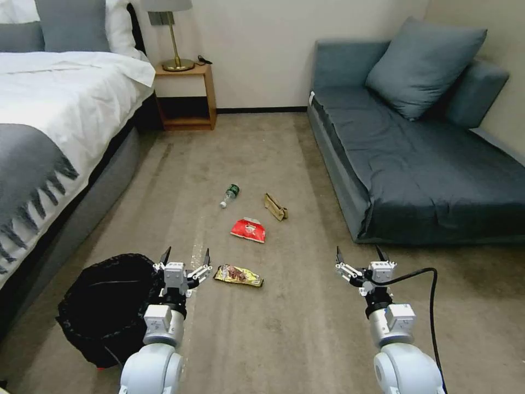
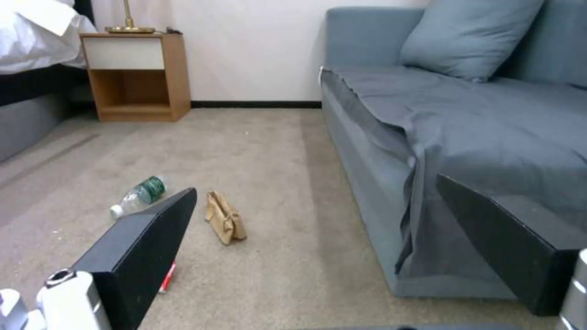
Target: Pick up the trash bin, then pick up the garbage on the floor and place it into the trash bin.
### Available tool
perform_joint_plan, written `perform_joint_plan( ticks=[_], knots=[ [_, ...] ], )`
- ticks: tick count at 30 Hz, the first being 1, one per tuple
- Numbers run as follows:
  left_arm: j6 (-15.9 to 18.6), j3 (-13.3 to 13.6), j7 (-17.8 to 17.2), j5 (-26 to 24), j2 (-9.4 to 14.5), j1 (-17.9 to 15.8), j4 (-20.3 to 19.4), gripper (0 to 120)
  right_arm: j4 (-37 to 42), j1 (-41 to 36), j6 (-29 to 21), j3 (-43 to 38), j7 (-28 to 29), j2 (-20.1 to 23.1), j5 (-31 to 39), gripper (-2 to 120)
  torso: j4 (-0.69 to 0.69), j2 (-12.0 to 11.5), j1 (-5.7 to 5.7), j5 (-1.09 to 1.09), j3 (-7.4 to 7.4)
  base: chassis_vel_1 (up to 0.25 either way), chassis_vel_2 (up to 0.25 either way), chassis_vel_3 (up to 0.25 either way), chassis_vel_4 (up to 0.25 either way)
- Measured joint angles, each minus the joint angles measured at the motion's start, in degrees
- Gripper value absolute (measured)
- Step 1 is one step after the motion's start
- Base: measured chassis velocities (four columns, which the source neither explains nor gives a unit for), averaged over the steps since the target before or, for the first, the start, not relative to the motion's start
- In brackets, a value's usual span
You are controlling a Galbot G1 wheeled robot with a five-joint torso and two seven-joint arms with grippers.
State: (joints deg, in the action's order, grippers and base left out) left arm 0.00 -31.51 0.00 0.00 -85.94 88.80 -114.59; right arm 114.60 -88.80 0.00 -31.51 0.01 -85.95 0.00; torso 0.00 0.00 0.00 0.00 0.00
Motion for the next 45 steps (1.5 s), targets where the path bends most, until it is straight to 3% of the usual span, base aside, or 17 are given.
perform_joint_plan(
  ticks=[31, 33, 35, 36, 38, 39, 41, 42, 45],
  knots=[
    [-0.19, -0.64, 0.00, -0.18, 0.25, 0.45, -0.67, 100, 0.29, -0.41, 0.49, 0.18, 0.06, -0.12, -0.17, 100, 0.00, 0.00, 0.00, 0.00, 0.00, 0.000, 0.000, 0.000, 0.000],
    [-0.72, -1.62, -0.06, -0.78, 0.75, 1.36, -1.91, 100, 2.30, -3.37, 3.82, 1.90, 1.10, -1.29, -2.00, 100, -0.01, 0.00, 0.00, 0.00, 0.00, 0.000, 0.000, 0.000, 0.000],
    [-2.46, -5.08, -0.53, -2.60, 2.42, 4.04, -5.41, 100, 4.92, -7.23, 8.14, 3.85, 2.54, -2.70, -4.39, 100, -0.02, 0.00, 0.00, -0.03, 0.00, 0.000, 0.000, 0.000, 0.000],
    [-2.46, -5.08, -0.53, -2.60, 2.42, 4.04, -5.41, 100, 4.92, -7.23, 8.14, 3.85, 2.54, -2.70, -4.39, 100, -0.02, 0.00, 0.00, -0.03, 0.00, 0.000, 0.000, 0.000, 0.000],
    [-5.20, -10.01, -1.34, -5.35, 4.80, 7.91, -10.65, 100, 7.80, -11.53, 12.90, 6.19, 4.08, -4.35, -7.04, 100, 0.01, 0.00, 0.00, 0.00, 0.00, 0.000, 0.000, 0.000, 0.000],
    [-5.89, -11.20, -1.38, -6.28, 5.57, 9.00, -11.89, 100, 8.88, -13.06, 14.67, 7.07, 4.60, -4.95, -8.06, 100, 0.04, 0.00, 0.00, 0.02, -0.01, 0.000, 0.000, 0.000, 0.000],
    [-6.21, -11.69, -0.96, -7.22, 6.28, 10.09, -12.69, 100, 10.17, -14.98, 16.60, 8.18, 5.08, -5.73, -8.88, 100, 0.01, 0.01, -0.01, 0.03, -0.01, 0.000, 0.000, 0.000, 0.000],
    [-6.22, -11.83, -0.62, -7.61, 6.57, 10.59, -12.93, 100, 10.56, -15.56, 17.19, 8.37, 5.30, -6.06, -8.90, 100, 0.02, 0.01, -0.01, -0.07, 0.00, 0.000, 0.000, 0.000, 0.000],
    [-6.23, -11.67, 0.16, -7.87, 7.01, 11.40, -13.24, 100, 10.66, -15.72, 17.48, 8.53, 5.36, -6.17, -8.50, 100, 0.00, 0.01, -0.01, 0.00, 0.00, 0.000, 0.000, 0.000, 0.000]
  ],
)
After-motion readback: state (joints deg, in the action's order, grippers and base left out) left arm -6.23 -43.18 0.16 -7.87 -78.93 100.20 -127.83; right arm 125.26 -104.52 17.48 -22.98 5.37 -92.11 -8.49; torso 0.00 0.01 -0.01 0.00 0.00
